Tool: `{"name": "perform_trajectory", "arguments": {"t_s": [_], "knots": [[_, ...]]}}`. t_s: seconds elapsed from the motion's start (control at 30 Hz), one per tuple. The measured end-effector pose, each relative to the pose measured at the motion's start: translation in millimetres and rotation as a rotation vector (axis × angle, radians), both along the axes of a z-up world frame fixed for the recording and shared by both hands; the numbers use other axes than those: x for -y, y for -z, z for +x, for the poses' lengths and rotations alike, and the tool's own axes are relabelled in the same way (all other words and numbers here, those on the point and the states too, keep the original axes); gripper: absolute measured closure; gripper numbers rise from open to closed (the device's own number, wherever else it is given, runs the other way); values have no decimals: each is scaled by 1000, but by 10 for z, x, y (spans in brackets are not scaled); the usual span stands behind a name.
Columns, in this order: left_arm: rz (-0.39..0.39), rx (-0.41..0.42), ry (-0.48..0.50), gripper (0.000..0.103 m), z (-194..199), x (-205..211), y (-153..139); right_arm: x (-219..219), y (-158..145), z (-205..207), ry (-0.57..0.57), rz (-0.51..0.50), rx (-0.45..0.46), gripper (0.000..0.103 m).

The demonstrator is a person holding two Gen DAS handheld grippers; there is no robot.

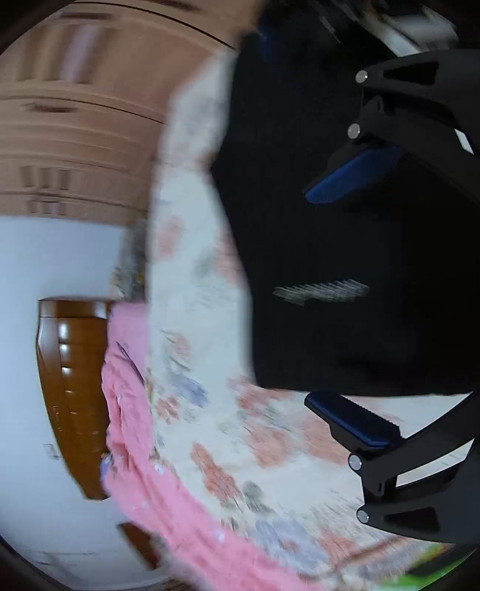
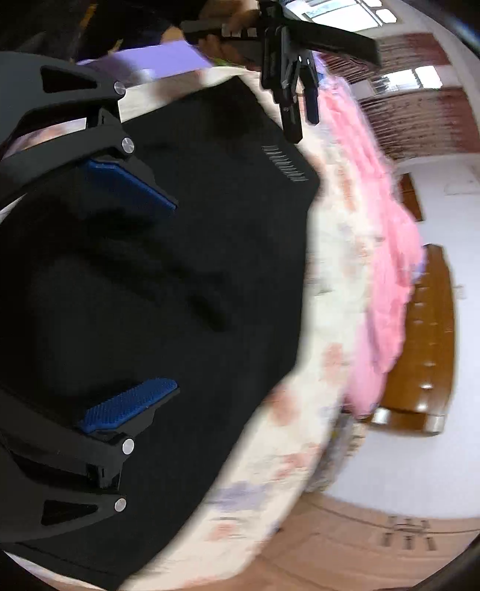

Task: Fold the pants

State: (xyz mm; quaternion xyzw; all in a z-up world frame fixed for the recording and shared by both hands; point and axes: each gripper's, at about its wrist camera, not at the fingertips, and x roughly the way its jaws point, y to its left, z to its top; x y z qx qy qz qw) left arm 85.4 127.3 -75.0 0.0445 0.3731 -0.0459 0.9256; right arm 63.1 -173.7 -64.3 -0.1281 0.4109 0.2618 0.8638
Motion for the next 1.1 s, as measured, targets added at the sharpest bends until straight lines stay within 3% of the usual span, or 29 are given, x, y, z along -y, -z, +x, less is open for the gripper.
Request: {"name": "perform_trajectory", "arguments": {"t_s": [0.07, 0.1, 0.13, 0.2, 0.23, 0.3, 0.4, 0.47, 0.57, 0.63, 0.73, 0.77, 1.0, 1.1], "knots": [[37, -62, -6, 1, 40, 69, 262, 53, 208, 3, 35, -57, -34, 15], [40, -51, -10, 1, 38, 76, 357, 123, 260, 21, 53, 9, -47, 12], [10, -10, -20, 1, 16, 35, 393, 160, 287, 30, 62, 45, -54, 11], [-18, -50, -39, 1, 64, -17, 381, 163, 245, 2, 81, 21, -56, 12], [13, -78, -57, 1, 79, 12, 328, 202, 202, -44, 102, 29, -59, 12], [75, -50, -69, 2, -28, 136, 128, 488, -40, -261, 173, 151, -17, 12], [37, 46, 55, 2, -312, 568, -268, 1179, -245, -639, 364, 348, 59, 11], [18, 47, 149, 2, -344, 885, -335, 1760, -181, -958, 517, 509, 23, 11], [34, 17, 241, 2, -275, 1408, -241, 2171, 34, -1242, 606, 600, -49, 11], [51, -21, 266, 2, -194, 1659, -102, 2283, 153, -1280, 644, 602, -85, 11], [136, -107, 236, 1, -65, 1853, 254, 2266, 250, -1191, 616, 581, -110, 12], [143, -92, 229, 1, -60, 1844, 318, 2261, 267, -1109, 614, 578, -124, 12], [103, -100, 212, 1, -57, 1797, 357, 2277, 309, -736, 606, 490, -230, 11], [95, -88, 209, 1, -66, 1811, 358, 2282, 327, -707, 607, 546, -255, 12]]}}
